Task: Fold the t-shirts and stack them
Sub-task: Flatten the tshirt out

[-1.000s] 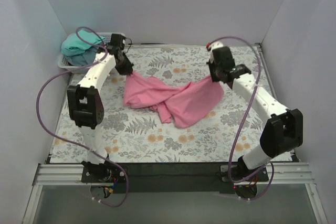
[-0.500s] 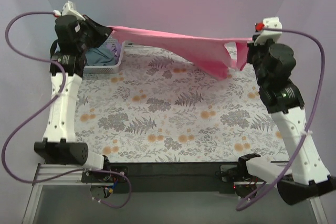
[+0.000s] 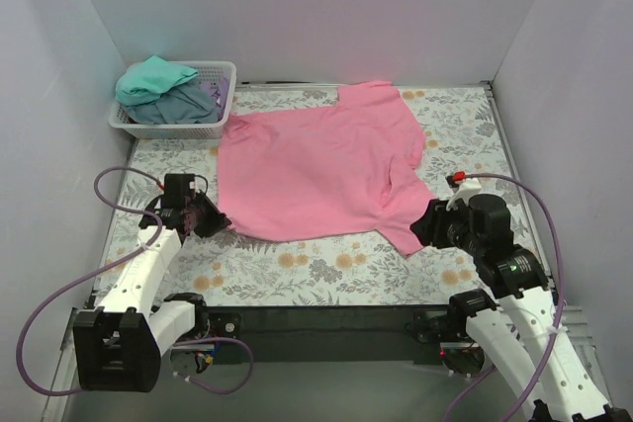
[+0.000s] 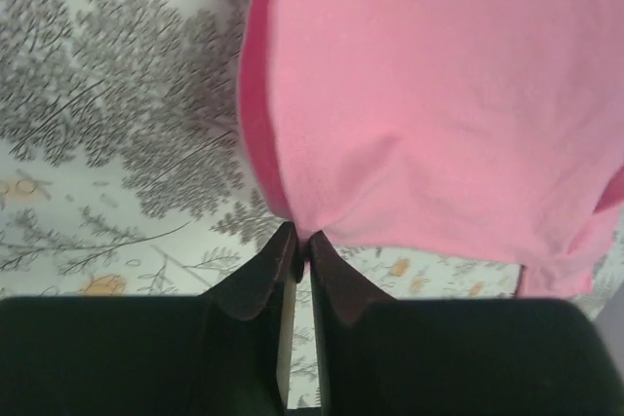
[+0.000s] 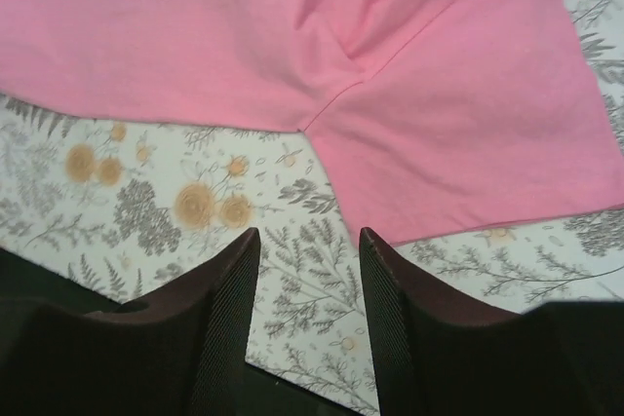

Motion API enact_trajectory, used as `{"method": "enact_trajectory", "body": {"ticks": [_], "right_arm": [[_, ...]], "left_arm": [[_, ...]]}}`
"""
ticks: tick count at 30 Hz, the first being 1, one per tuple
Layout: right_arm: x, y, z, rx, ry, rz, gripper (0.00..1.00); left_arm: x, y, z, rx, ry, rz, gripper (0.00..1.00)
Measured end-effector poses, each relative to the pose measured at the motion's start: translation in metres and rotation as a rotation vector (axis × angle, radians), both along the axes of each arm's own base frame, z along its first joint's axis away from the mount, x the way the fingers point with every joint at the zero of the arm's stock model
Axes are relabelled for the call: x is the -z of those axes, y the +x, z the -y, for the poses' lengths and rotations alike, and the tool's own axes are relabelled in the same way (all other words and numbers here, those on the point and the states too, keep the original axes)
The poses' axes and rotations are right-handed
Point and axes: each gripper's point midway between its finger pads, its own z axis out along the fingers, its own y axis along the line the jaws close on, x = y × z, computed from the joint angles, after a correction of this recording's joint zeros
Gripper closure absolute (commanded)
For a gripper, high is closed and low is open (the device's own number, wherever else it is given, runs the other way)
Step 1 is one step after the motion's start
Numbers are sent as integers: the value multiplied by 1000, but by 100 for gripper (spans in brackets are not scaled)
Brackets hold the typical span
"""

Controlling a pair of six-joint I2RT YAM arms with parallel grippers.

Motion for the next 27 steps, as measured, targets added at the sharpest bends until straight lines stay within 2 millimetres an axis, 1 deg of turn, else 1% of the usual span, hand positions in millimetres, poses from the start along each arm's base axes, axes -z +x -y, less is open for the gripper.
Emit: {"method": "enact_trajectory", "body": {"ticks": [1,3,6,7,8,9,10,11,14,16,18,20,22,25,27], "right_arm": [[7,-8,-5,-18,30,-37,46],[10,-18,-13,-41,79,-77,45],[13,-17,-16,-46,87,-109,46],[16,-14,-16,-42,79,-128,46],[20,-12,-15,-34,67,-150,47],[24,-8,-14,-23,53,-168,47],[28,-5,-13,-11,39,-184,47],[33,-1,-11,5,19,-203,47],[47,12,-4,47,-34,-244,47],[57,21,1,78,-72,-266,47],[68,31,6,111,-108,-289,46],[78,39,10,139,-127,-308,46],[89,48,15,176,-139,-337,46],[104,59,23,227,-138,-382,46],[110,66,27,260,-117,-396,47]], "left_arm": [[11,-11,-2,-8,5,-40,86],[20,-23,-5,-29,17,-71,80],[15,-24,-12,-67,37,-51,73],[13,-24,-15,-82,49,-42,64],[10,-24,-18,-100,63,-36,60],[7,-24,-22,-116,76,-32,58],[4,-23,-26,-136,89,-27,48],[-2,-21,-29,-152,105,-14,46],[-25,-13,-38,-184,137,44,45],[-46,-4,-40,-182,152,103,45],[-62,6,-37,-147,149,155,45],[-68,16,-30,-95,135,182,46],[-62,25,-20,-35,114,171,45],[-39,36,-8,34,95,110,45],[-23,40,-2,64,88,77,45]]}}
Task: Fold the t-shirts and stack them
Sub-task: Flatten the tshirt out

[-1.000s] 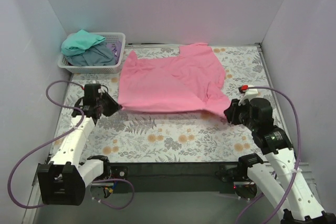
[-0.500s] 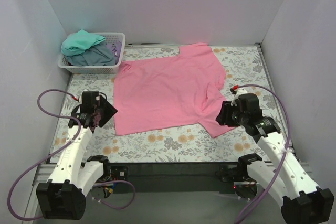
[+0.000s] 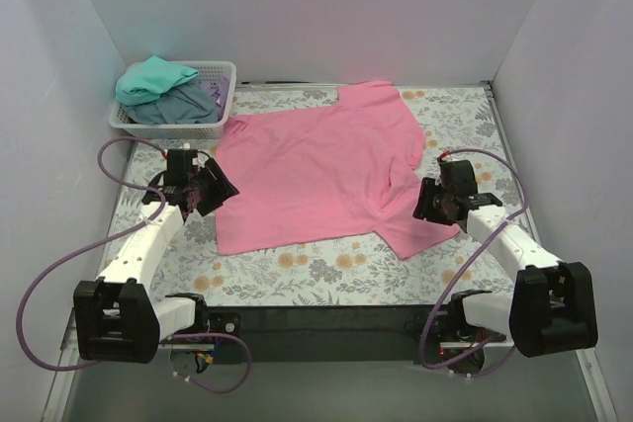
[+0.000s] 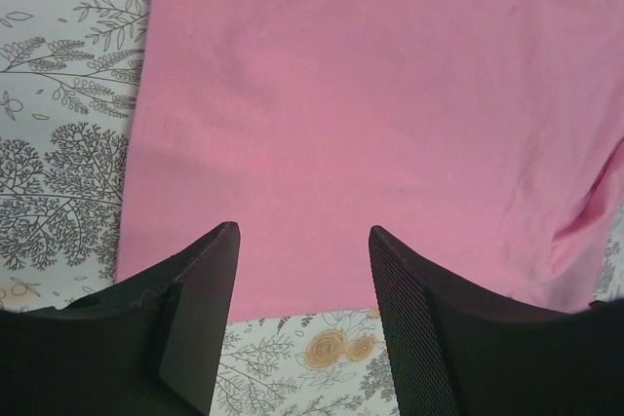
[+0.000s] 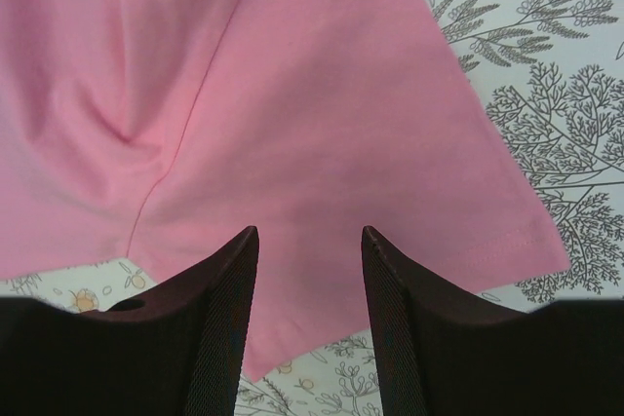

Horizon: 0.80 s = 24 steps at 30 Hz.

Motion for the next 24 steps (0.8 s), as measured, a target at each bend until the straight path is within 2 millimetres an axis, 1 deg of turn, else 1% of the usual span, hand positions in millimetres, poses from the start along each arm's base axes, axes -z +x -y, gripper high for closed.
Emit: {"method": "enact_trajectory", "body": {"ticks": [4,7,10,12,16,20,24], "right_arm": [[4,13,10,89,50,4,47],[15,11,16,149,86,-23,48],[34,-8,22,218,110,-96,49],[34,-10,25,262,136,-92,50],[36,-27,31,375,195,-119,51],[35,-49,37,508,259,-160,48],[33,-76,35,619,330,-190,42]], "left_arm": [[18,1,3,22,8,-18,45],[28,1,2,23,18,-12,45],[39,-4,0,23,30,-27,45],[43,-6,-1,23,39,-32,45],[40,-3,-4,19,53,-10,45],[35,-1,-6,10,68,10,45],[32,0,-9,0,80,24,45]]}}
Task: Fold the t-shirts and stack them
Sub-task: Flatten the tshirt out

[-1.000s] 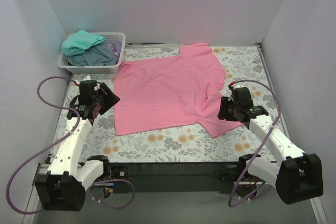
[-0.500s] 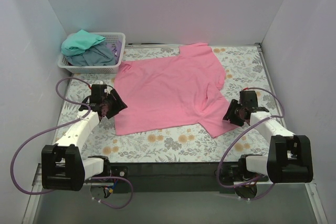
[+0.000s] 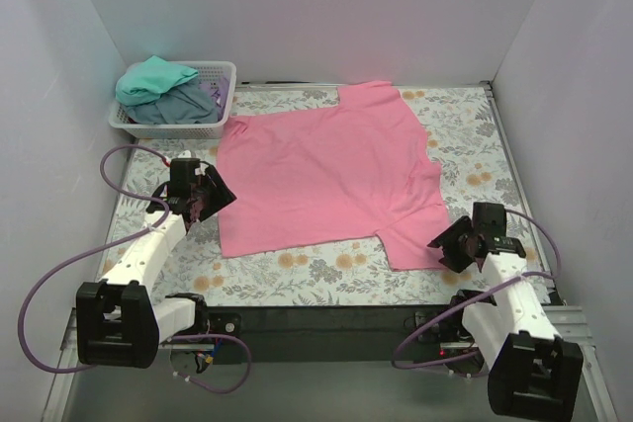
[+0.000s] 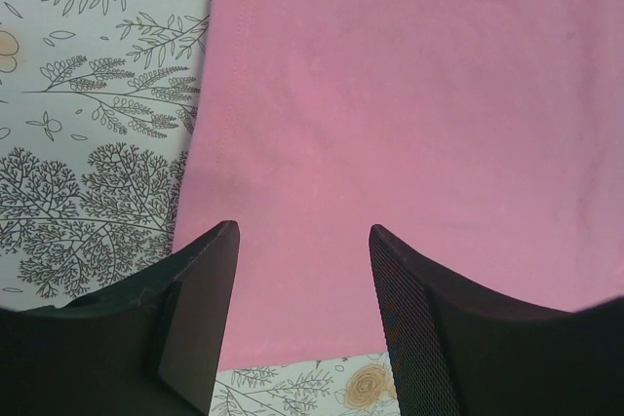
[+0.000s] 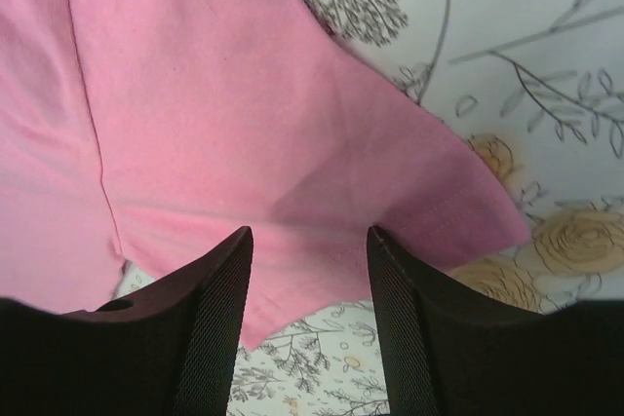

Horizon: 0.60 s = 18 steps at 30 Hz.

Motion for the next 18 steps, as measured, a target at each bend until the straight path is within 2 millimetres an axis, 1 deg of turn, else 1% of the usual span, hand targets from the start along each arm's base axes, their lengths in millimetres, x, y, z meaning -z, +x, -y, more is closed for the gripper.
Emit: {"method": "enact_trajectory", "body": {"ticks": [3,4,6,7,8,9,12,15,18], "right_arm": [[-5,-15,-1,30,9,-2,40],[-8,-16,1,30,-2,14,40],[-17,-14,5,21,-31,36,44],[-24,-10,7,7,-47,54,46],[-32,-2,8,-17,-62,75,51],[-38,4,8,-39,-73,88,51],[-53,34,7,-126,-110,141,51],[-52,60,0,-229,-158,142,49],[-43,82,-12,-348,-225,113,49]], "left_arm": [[-1,0,-1,-3,3,6,45],[-1,0,-1,-4,4,6,45],[-1,0,-1,-5,5,6,45],[-1,0,-1,-4,5,6,45],[-1,0,-1,-3,4,6,45],[-1,0,-1,-3,4,5,45],[-1,0,-1,-2,4,5,45],[-1,0,-1,-3,4,5,45],[-1,0,-1,-3,5,5,45]]}}
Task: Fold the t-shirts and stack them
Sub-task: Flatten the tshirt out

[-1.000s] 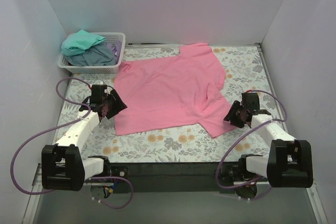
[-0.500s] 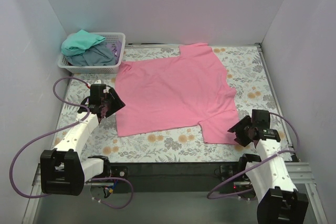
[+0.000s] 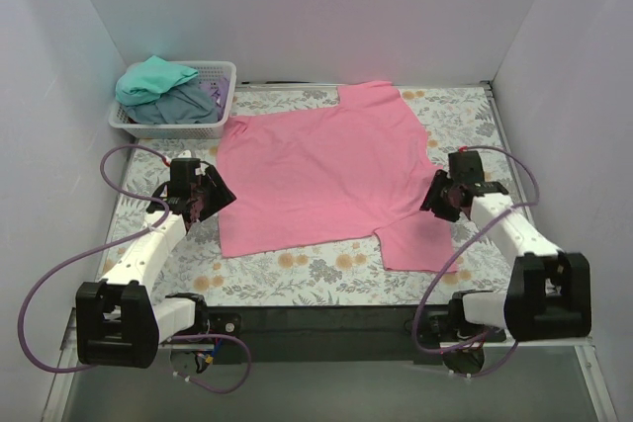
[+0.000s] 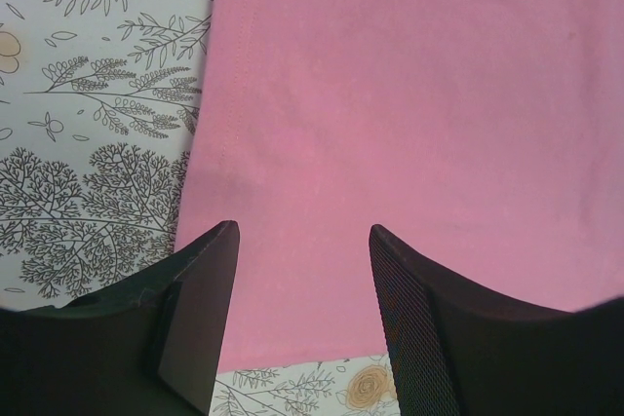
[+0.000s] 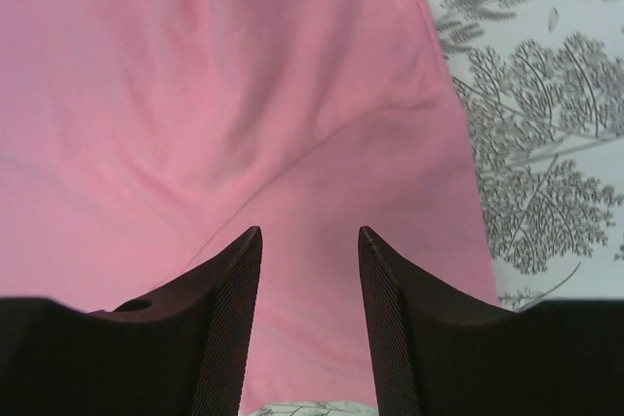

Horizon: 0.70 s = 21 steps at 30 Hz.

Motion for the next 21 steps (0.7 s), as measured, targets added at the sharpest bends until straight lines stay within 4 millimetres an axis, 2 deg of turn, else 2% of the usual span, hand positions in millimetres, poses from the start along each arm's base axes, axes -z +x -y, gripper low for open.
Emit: {"method": "enact_trajectory", "body": {"ticks": [5,8,12,16,21], "right_arm": [[20,30,-20,-152,-151,-41,48],[34,32,-16,-161,-207,-73,47],[49,24,-7,-152,-244,-122,46],[50,13,-5,-137,-241,-124,44],[52,-17,5,-97,-248,-158,42]], "left_arm": [[3,0,0,3,5,-9,45],[3,0,0,4,6,-9,45],[3,0,-5,-15,27,-8,45],[4,1,-11,-39,52,-8,45],[6,0,-16,-59,73,-15,45]]}}
